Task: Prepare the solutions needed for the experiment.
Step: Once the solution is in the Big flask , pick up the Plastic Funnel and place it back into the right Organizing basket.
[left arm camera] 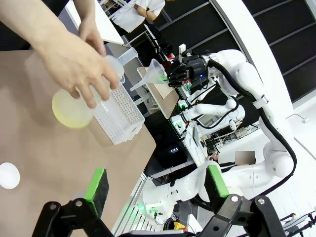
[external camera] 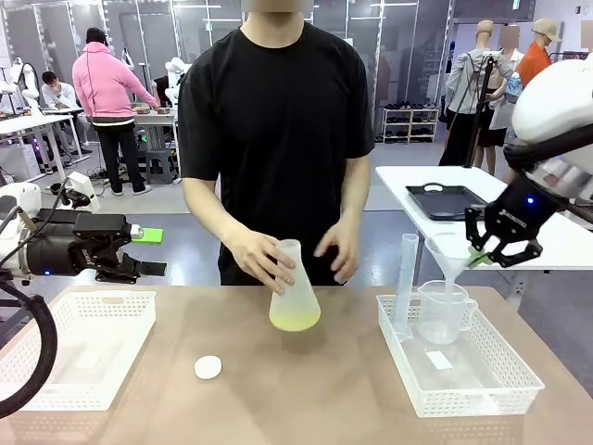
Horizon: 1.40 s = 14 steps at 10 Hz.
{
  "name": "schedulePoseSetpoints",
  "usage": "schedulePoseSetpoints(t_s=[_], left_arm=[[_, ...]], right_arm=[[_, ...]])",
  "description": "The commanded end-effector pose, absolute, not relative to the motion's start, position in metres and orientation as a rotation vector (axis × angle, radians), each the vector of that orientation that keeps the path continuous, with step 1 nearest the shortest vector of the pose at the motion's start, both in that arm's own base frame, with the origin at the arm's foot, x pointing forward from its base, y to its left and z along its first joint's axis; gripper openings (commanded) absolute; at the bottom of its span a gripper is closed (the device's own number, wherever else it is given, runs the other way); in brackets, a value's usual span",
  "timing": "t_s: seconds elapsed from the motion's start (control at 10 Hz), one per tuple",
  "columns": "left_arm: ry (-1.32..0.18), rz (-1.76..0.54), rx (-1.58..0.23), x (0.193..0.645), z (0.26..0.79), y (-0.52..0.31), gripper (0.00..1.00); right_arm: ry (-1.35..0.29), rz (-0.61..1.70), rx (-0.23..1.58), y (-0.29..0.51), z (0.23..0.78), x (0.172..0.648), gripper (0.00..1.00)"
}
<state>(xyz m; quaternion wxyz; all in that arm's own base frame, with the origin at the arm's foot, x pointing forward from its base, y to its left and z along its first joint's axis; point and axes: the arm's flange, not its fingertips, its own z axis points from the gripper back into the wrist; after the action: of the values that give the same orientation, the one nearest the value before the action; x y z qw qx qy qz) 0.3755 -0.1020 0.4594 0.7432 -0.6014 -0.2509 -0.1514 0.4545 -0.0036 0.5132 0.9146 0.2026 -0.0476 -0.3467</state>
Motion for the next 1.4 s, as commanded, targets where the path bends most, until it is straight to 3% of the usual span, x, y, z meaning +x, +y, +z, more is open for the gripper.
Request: schedulePoseSetpoints(t_s=[0.0,0.6,1.3], left_arm=[[-0.535,-0.335,-1.315,0.374,0.461,-0.103,1.0],[-0.535,-0.335,-1.315,0.374,0.461,-0.103,1.0],[-0.535,-0.335,-1.315,0.374,0.461,-0.103,1.0]], right_arm=[[-0.016,-0.81,0.393,-0.004,0.493,0.461,0.05],[0.138,-0.865,0.296,0.009,0.431,0.459,0.05],[0.153,-0.862,0.187,0.035,0.403,0.471,0.08]])
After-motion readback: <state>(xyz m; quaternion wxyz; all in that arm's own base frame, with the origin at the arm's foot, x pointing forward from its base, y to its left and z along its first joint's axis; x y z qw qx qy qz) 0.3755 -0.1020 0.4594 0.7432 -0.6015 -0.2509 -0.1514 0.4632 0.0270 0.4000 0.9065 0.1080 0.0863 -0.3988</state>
